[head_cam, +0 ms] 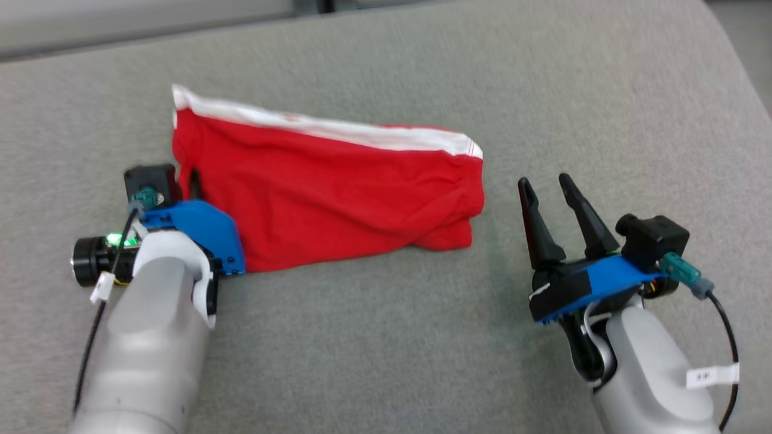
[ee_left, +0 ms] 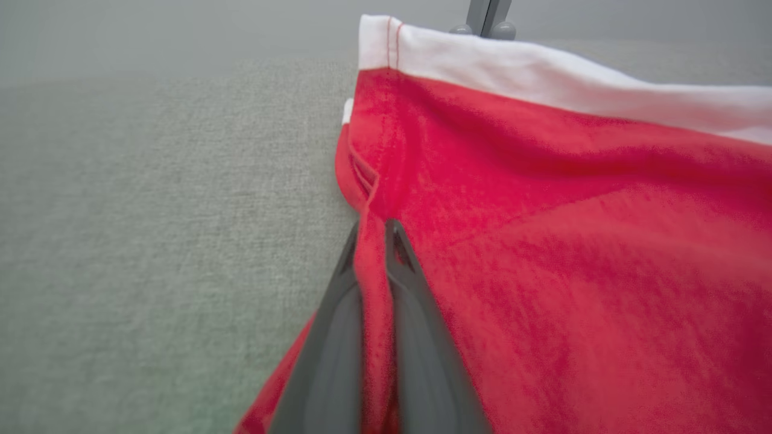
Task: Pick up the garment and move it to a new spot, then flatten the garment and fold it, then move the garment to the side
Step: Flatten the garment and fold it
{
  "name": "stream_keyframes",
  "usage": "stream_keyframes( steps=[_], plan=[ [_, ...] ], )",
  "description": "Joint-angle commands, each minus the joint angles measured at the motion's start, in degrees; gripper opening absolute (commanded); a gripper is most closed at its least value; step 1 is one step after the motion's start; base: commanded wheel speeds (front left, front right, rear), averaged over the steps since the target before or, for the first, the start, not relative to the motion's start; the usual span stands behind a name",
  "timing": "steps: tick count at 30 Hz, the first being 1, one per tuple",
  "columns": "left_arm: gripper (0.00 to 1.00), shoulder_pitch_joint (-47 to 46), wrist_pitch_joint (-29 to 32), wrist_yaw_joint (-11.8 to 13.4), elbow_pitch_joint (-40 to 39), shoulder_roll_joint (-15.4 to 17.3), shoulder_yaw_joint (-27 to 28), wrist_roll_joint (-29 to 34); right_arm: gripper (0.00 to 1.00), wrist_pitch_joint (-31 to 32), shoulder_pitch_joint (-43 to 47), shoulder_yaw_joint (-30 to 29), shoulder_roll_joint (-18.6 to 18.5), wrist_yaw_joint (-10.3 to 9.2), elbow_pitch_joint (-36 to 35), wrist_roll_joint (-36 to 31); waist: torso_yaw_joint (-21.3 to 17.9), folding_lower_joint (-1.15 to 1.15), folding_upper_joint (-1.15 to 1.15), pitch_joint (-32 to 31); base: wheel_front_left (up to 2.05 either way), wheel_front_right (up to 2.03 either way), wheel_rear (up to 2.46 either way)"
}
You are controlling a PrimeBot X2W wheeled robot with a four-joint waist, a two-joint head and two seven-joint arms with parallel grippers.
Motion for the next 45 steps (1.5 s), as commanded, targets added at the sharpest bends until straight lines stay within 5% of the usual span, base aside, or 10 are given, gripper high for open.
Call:
stream_keyframes(
  steps=[1,11,12,13,24,37,38,40,45],
  plan=[
    [0.00,2.89,-0.25,0.01,1.25,-0.02,0.00,-0.45,1.00,-0.01,1.12,-0.37,-0.09,0.01,0.45,-0.59,0.37,0.00,0.01,-1.31,0.00,0.00,0.00],
    [0.00,12.58,-4.08,-0.72,-1.19,-2.30,0.21,-3.17,1.00,-0.02,6.41,-1.53,-0.09,0.01,2.94,-4.09,6.66,0.00,0.01,-8.18,0.00,0.00,0.00],
    [0.84,13.52,-4.17,-0.45,-2.11,-2.45,-0.13,-3.08,1.00,-0.01,6.37,-1.29,-0.08,0.01,3.08,-4.21,7.22,0.00,0.01,-8.31,0.00,0.00,0.00],
    [1.00,14.26,-4.20,-0.11,-3.53,-2.53,0.00,-3.52,1.00,-0.02,6.12,-1.36,-0.10,0.01,3.20,-4.44,7.92,0.00,0.01,-8.38,0.00,0.00,0.00],
    [1.00,23.33,-4.31,2.93,-22.95,-2.86,-6.87,-6.90,1.00,-0.01,-2.19,-1.54,-0.12,0.01,9.83,-7.00,13.09,0.00,0.01,-6.81,0.00,0.00,0.00],
    [1.00,25.56,-4.31,6.53,-29.86,-2.85,-12.24,-9.45,1.00,0.19,-4.64,1.48,-0.12,0.00,28.36,-4.00,13.95,0.00,0.01,-6.06,0.00,0.00,0.00],
    [1.00,25.46,-4.31,6.68,-30.20,-2.85,-12.12,-9.15,0.79,0.26,-4.43,2.31,-0.11,-0.01,29.13,-3.36,13.81,0.00,0.01,-5.93,0.00,0.00,0.00],
    [1.00,25.47,-4.31,6.84,-30.88,-2.86,-11.94,-8.76,0.00,0.41,-4.44,3.58,-0.08,0.00,29.90,-1.66,13.51,0.00,0.01,-5.68,0.00,0.00,0.00],
    [1.00,25.52,-4.31,7.03,-31.99,-2.84,-11.38,-7.96,0.00,0.39,-4.56,5.06,-0.03,0.01,28.19,1.75,12.82,0.00,0.01,-5.52,0.00,0.00,0.00]
  ],
)
